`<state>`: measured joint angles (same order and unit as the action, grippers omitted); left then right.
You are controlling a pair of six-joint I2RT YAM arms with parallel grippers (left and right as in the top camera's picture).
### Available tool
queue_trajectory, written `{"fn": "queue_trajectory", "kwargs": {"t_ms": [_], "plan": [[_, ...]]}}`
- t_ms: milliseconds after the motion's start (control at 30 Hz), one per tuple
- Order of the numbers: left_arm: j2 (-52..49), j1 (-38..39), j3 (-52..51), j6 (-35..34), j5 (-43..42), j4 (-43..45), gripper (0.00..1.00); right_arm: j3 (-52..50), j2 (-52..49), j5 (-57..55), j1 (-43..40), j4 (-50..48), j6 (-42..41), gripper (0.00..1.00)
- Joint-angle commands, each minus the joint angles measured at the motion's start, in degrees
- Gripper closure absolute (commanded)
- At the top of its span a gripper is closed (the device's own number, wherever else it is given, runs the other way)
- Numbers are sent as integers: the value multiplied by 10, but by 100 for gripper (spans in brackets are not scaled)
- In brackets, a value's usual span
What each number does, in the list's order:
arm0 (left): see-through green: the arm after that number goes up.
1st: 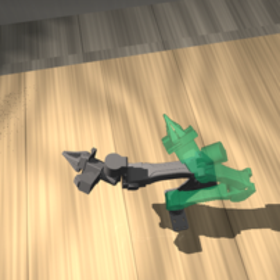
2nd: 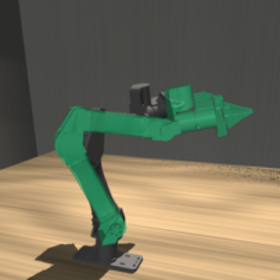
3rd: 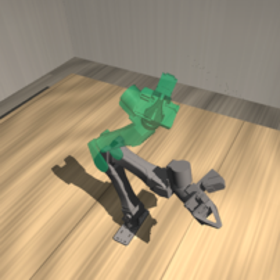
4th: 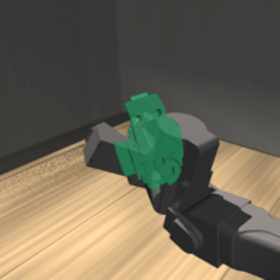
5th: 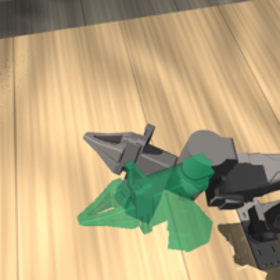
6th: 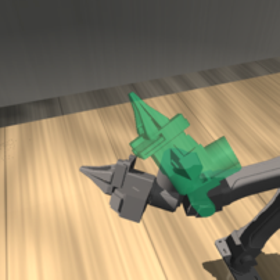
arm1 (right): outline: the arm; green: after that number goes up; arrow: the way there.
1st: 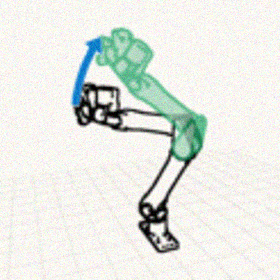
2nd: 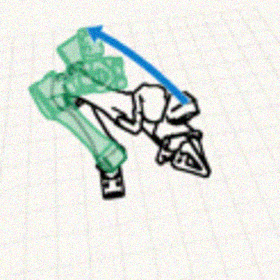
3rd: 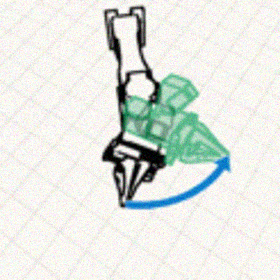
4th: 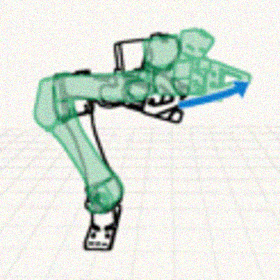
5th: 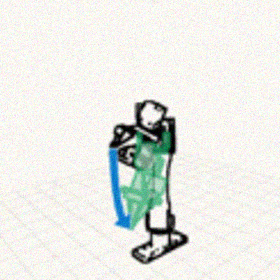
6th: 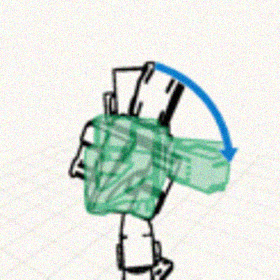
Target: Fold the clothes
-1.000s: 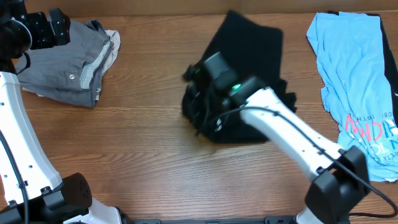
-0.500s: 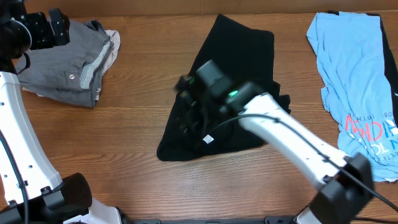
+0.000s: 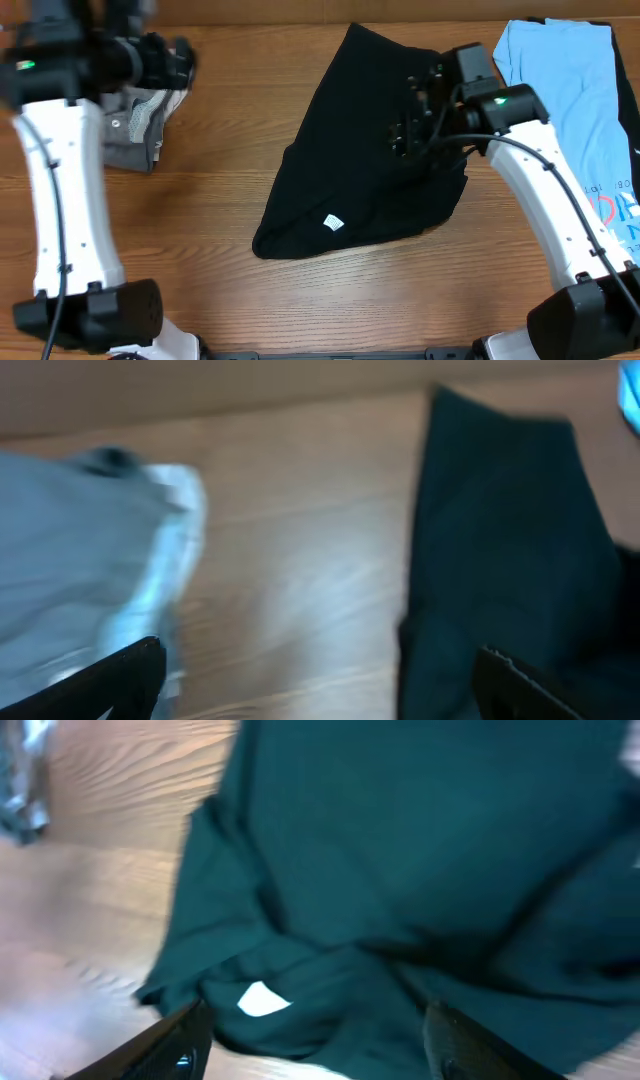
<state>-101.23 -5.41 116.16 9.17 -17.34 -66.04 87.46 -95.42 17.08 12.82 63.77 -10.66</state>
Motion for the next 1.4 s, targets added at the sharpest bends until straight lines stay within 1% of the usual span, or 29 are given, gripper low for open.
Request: {"fn": "queue_trajectory", "kwargs": {"t_ms": [0,167,300,500,667,733,833,933,1067,1200,1367], "plan": [[-32,68,-33,41,-2,-6,2,-31,-6,-44,-35,-4,-5,27],[-82,157,-44,74,-2,-28,4,-66,-33,-44,-67,-26,-5,27],[-120,215,-44,93,-2,-50,4,-75,-46,-44,-80,-45,-5,26],[-186,269,-44,132,-2,-79,5,-75,-61,-44,-92,-60,-2,26],[-232,306,-44,181,0,-125,8,-75,-68,-44,-103,-65,-2,26],[-245,319,-44,192,7,-135,11,-75,-68,-44,-107,-67,-2,26],[-263,334,-44,188,54,-135,19,-75,-68,-44,-112,-68,-2,26],[-279,340,-44,168,89,-137,19,-75,-68,-44,-117,-67,-2,26],[-295,340,-44,163,84,-150,20,-75,-68,-44,-121,-68,0,26],[-307,343,-45,165,55,-162,21,-75,-68,-44,-122,-74,0,25],[-308,342,-73,165,55,-160,23,-75,-68,-44,-122,-80,0,25]]}}
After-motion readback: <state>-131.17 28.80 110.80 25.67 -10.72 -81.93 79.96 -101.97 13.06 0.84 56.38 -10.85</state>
